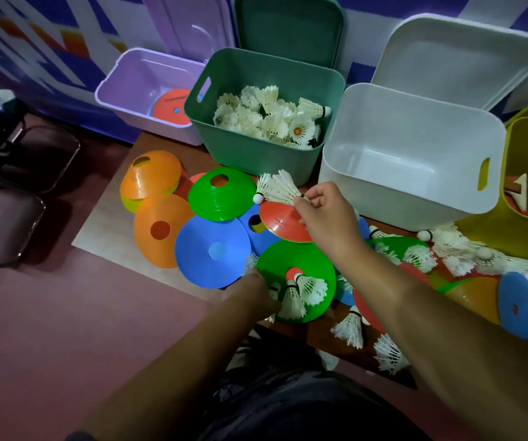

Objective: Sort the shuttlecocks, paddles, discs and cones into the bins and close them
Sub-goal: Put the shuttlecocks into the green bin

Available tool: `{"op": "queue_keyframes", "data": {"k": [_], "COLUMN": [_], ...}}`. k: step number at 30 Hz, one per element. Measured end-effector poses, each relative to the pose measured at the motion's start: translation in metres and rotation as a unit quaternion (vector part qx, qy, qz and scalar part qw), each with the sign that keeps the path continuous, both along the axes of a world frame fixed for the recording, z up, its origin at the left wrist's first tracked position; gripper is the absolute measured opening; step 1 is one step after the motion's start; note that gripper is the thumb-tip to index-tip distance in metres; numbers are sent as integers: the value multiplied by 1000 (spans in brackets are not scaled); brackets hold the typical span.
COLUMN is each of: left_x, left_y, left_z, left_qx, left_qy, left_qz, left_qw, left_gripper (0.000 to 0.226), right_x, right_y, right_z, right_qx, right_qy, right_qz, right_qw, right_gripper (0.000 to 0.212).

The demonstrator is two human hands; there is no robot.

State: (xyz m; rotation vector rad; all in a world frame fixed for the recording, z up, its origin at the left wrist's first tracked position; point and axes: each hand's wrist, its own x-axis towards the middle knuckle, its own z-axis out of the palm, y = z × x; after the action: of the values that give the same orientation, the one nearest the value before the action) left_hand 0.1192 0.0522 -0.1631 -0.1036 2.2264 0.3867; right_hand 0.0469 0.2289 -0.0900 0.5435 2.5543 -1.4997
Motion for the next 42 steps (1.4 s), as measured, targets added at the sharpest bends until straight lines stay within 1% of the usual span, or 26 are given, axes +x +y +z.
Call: {"op": "queue_keyframes", "data": {"k": [3, 5, 7, 10, 12, 15, 19, 22, 24, 26, 30, 33, 34, 35, 37, 38, 40, 42], "left_x": [3, 4, 4, 1, -5, -20, -50, -75, -92, -112, -150, -172, -179, -186, -198, -203, -213, -224], "left_y": [2, 1, -1, -5, -10, -18, -29, -35, -40, -48, -68, -81, -85, -89, -98, -101, -105, -106], "left_z": [2, 3, 10, 23, 33, 53, 82, 104, 119, 127, 135, 143, 145, 147, 149, 149, 151, 150], "left_qx": [-1, 11, 26, 31, 72, 146, 223, 280, 309, 334, 361, 378, 382, 385, 391, 394, 397, 391], "left_qy": [9, 5, 5, 6, 5, 26, 61, 72, 77, 70, 62, 67, 65, 65, 70, 72, 74, 77], "left_qz": [40, 64, 87, 105, 149, 209, 278, 318, 328, 347, 371, 391, 396, 400, 411, 415, 412, 408], "left_qw": [999, 998, 996, 994, 986, 967, 933, 903, 889, 873, 853, 837, 832, 829, 821, 817, 817, 821], "left_gripper": [70, 75, 73, 59, 51, 52, 46, 46, 39, 35, 44, 40, 39, 40, 42, 43, 42, 43], "right_x": [4, 8, 12, 16, 16, 13, -1, -12, -20, -31, -64, -97, -108, -117, -128, -131, -128, -120], "right_y": [-2, -3, -4, -3, -3, 0, 3, -1, -4, -6, -15, -29, -34, -40, -52, -57, -64, -67], "right_z": [-1, 0, 2, 7, 11, 21, 32, 51, 59, 65, 80, 107, 113, 115, 116, 114, 109, 102], "right_qx": [-15, -27, -38, -50, -58, -73, -91, -98, -120, -137, -143, -204, -195, -158, -53, -14, 23, 19], "right_qy": [-8, -11, -11, -14, -19, -22, -12, -12, -13, -14, 14, 48, 39, 21, -18, -28, -44, -58], "right_qz": [12, 19, 24, 29, 22, 9, -12, -24, -38, -55, -73, -67, -45, -19, 25, 36, 53, 58], "right_qw": [1000, 999, 999, 998, 998, 997, 996, 995, 992, 989, 987, 975, 979, 987, 998, 999, 997, 996], "right_gripper": [17, 16, 16, 16, 16, 21, 29, 24, 21, 23, 24, 30, 34, 36, 31, 33, 33, 26]}}
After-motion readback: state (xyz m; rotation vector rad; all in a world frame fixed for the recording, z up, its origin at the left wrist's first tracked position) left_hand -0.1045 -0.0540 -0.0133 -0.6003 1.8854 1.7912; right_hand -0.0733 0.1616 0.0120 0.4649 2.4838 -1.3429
